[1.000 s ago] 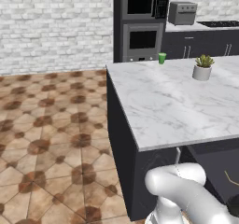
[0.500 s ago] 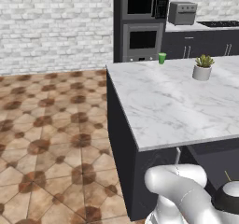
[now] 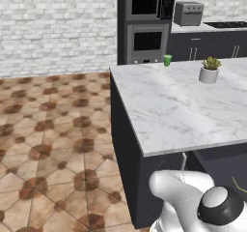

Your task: Pick up the straw from the right drawer and put it inside the smoothie cup.

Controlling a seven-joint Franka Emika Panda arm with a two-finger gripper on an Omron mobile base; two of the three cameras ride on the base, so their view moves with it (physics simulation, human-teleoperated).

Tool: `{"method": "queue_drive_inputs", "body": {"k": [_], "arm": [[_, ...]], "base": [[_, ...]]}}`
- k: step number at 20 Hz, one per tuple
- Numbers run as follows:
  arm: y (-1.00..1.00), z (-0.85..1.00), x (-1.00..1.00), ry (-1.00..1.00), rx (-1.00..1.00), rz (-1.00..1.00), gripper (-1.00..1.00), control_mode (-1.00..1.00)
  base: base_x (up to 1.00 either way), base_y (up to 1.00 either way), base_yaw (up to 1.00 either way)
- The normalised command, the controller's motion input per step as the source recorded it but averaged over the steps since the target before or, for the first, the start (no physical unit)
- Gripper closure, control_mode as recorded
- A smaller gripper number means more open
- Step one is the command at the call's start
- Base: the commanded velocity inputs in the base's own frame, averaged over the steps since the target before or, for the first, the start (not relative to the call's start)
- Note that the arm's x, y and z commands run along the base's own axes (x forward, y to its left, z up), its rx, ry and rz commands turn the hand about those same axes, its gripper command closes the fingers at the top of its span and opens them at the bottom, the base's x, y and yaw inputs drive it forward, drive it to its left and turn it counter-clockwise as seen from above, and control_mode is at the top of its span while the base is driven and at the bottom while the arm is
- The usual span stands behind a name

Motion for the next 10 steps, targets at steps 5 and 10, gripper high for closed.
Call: {"method": "queue_drive_inputs", "body": {"k": [5, 10], "arm": [[0.97, 0.0, 0.79, 0.0, -0.15, 0.06, -1.0, -1.0], [0.7, -0.4, 0.54, -0.07, -0.21, 0.23, -1.0, -1.0]], "base": [[0.0, 0.0, 0.0], [0.0, 0.0, 0.0]]}}
